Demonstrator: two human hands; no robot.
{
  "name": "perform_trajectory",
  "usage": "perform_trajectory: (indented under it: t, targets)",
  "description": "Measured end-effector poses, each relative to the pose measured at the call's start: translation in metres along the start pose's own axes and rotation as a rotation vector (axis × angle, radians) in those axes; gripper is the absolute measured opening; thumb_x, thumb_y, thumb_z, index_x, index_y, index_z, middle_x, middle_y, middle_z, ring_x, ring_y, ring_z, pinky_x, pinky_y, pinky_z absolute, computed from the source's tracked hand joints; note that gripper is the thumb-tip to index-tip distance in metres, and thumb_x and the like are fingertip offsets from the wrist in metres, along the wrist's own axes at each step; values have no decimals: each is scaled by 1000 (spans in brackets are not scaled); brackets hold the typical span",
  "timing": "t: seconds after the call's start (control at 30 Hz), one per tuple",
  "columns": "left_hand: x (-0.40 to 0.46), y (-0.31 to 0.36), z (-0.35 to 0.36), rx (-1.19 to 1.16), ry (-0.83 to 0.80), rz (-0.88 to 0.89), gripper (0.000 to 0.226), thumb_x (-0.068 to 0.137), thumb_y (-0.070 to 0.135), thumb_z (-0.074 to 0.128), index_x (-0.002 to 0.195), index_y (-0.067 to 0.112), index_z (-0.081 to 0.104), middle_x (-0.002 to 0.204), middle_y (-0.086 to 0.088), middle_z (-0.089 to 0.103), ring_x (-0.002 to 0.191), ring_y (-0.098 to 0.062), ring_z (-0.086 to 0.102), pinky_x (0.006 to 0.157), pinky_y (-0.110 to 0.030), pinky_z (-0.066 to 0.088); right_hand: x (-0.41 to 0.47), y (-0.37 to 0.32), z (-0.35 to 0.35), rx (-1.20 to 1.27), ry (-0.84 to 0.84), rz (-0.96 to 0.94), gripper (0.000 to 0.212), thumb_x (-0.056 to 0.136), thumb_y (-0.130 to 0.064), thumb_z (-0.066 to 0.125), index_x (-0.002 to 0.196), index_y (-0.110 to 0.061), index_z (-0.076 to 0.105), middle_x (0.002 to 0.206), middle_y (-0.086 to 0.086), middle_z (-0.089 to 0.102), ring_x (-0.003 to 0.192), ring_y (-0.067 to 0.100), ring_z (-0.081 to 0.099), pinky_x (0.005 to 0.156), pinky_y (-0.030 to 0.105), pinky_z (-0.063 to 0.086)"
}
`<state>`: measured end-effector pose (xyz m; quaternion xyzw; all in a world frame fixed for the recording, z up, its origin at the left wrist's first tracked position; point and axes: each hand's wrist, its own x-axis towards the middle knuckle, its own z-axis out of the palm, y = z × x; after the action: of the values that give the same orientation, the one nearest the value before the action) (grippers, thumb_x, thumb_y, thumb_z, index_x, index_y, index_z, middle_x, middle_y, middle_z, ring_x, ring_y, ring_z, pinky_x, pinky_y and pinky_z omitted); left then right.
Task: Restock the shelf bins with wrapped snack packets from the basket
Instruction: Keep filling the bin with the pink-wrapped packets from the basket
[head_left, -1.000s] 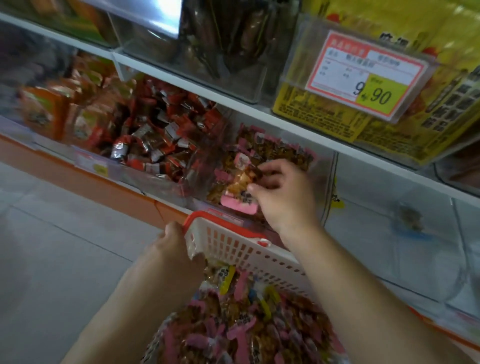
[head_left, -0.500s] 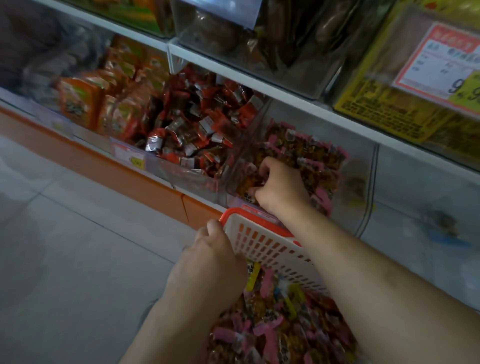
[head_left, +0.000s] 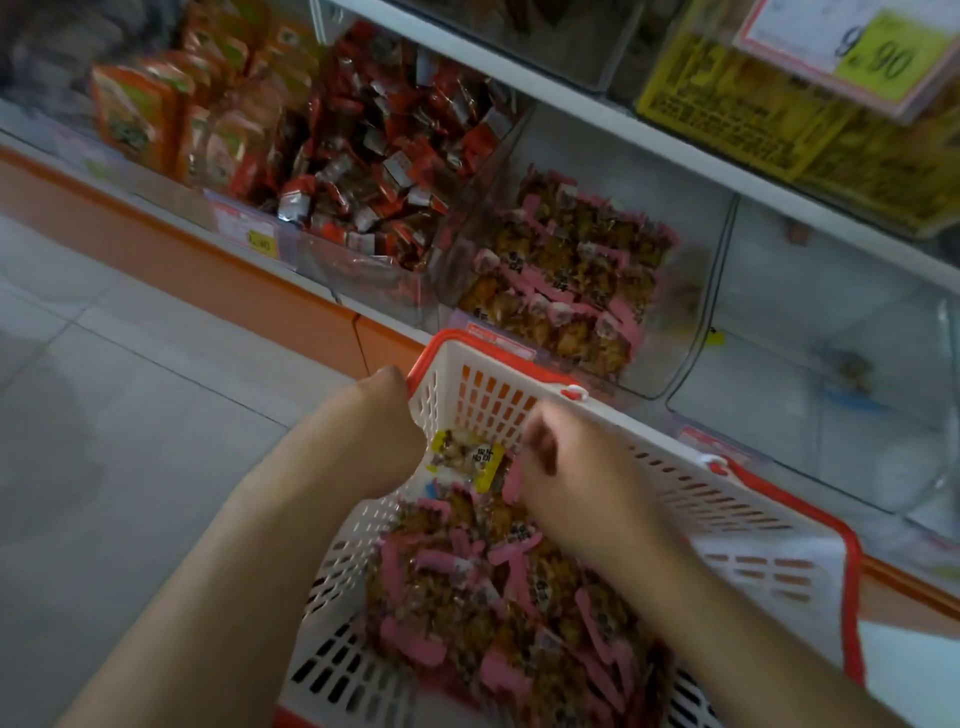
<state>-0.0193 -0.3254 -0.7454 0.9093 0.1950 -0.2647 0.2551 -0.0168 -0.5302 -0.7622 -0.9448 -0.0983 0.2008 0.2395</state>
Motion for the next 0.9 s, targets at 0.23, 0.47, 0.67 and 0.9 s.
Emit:
perform_trajectory:
  t: [0.23, 0.47, 0.67, 0.9]
  targets:
    - [-6, 11, 9, 13, 26, 1, 23, 102, 6, 48, 124, 8, 46, 86, -6, 57, 70, -17, 56, 52, -26, 39, 34, 69, 126, -60, -25, 447, 54, 95, -62, 58, 123, -17, 55, 113, -3, 63, 109, 20, 66, 95, 39, 60]
    - [-5, 15, 2, 17, -19, -36, 13, 100, 5, 45, 113, 9, 45, 86, -7, 56, 69, -18, 54, 52, -27, 39, 65, 79, 150, 67, 105, 582, 27, 90, -46, 77, 84, -23, 63, 83, -6, 71, 82, 18, 74, 70, 34, 65]
    - [-7, 28, -1, -181, 156, -105, 38, 93, 8, 51, 130, 12, 45, 125, -16, 56, 107, -34, 57, 77, -37, 46, 23, 60, 79, 290, 140, 439, 29, 100, -33, 66, 75, -17, 65, 63, -8, 64, 48, 4, 59, 45, 19, 50]
    - [-28, 56, 17, -367, 162, 273, 27, 96, 40, 63, 121, 32, 59, 105, 15, 66, 89, -6, 64, 64, -17, 57, -38, 31, -17, 384, 86, 234, 19, 104, -47, 63, 104, -32, 75, 85, -15, 77, 75, -3, 71, 62, 16, 56]
